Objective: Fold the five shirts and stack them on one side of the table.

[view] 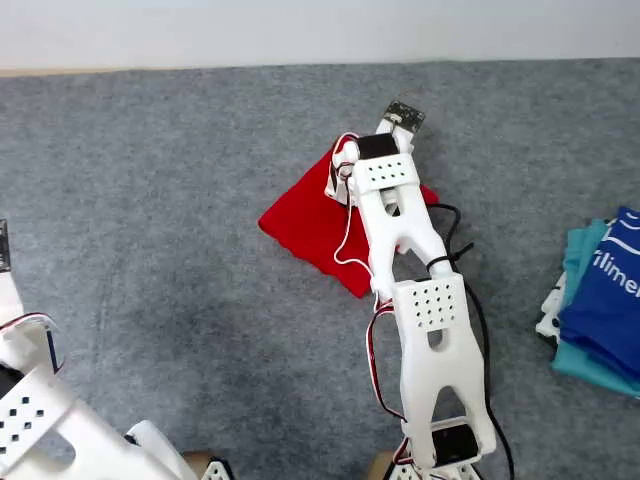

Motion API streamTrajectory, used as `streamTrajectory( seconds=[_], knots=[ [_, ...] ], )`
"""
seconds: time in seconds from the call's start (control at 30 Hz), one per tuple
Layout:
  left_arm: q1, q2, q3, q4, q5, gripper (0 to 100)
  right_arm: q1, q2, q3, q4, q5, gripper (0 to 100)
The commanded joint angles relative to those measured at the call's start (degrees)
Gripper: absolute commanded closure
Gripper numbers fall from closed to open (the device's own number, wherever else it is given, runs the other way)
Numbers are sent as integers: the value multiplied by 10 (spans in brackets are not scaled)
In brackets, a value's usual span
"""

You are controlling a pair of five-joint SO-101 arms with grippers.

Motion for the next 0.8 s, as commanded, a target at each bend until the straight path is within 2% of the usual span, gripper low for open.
streamTrajectory(
  seconds=[0.0,0.17,0.33,0.57,0.77],
  knots=[
    [2,-4,-3,-13,-5,997,-21,2,-27,-6,-5,722],
    [2,-4,-3,-12,-5,997,-22,2,-27,-4,-4,822],
    [2,-4,-3,-11,-5,997,-3,-9,-29,7,-1,994],
    [2,-4,-3,-11,-5,997,54,-73,-46,73,35,989],
    [2,-4,-3,-10,-5,997,89,-121,-86,184,100,989]
  ],
)
